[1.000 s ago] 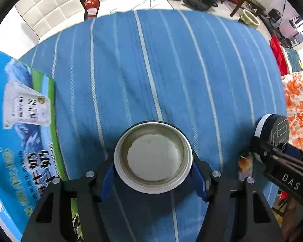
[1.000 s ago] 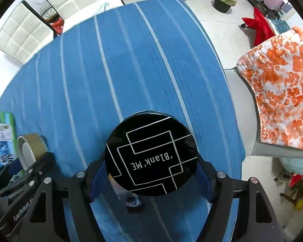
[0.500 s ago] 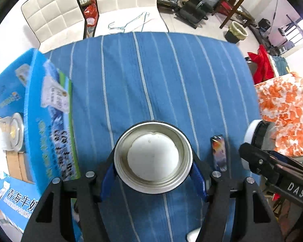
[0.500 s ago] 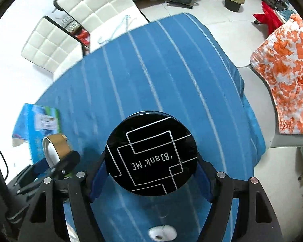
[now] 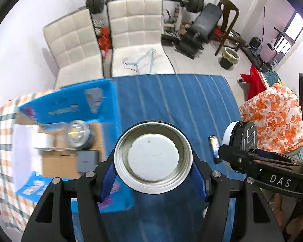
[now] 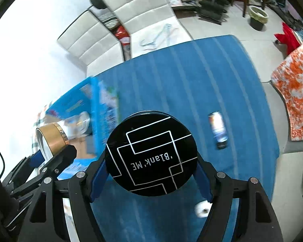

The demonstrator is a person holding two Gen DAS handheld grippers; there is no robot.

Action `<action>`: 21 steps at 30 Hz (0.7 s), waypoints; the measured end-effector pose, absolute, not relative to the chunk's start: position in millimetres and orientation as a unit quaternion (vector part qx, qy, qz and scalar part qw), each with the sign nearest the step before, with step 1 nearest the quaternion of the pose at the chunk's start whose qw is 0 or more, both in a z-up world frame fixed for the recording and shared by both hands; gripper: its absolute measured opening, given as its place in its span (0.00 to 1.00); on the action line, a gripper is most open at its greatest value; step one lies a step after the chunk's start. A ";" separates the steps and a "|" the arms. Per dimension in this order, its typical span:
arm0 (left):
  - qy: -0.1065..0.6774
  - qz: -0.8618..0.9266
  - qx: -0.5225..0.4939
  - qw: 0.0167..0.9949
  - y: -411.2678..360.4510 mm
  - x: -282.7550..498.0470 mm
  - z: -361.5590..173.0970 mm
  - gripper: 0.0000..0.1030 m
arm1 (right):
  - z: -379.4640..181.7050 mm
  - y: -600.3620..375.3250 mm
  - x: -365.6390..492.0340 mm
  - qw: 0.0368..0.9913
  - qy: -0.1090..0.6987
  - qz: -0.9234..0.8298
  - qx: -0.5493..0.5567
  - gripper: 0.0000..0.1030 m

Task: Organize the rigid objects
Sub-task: 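Carry the compact and white tin into the carton and release both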

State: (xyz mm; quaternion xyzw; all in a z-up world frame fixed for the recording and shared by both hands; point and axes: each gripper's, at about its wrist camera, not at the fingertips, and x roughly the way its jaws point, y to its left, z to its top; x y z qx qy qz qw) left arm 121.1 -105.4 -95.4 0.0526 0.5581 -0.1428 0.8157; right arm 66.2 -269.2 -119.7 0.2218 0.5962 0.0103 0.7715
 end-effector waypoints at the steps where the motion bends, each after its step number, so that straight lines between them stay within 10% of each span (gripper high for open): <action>1: 0.555 -0.138 0.053 0.819 -96.4 117.8 -91.3 0.60 | -116.4 -258.1 67.4 0.772 0.596 0.016 0.219 0.74; 21: 0.562 -0.069 0.012 0.824 111.4 117.8 -86.7 0.60 | -154.0 -48.6 147.6 0.727 0.645 0.068 0.226 0.74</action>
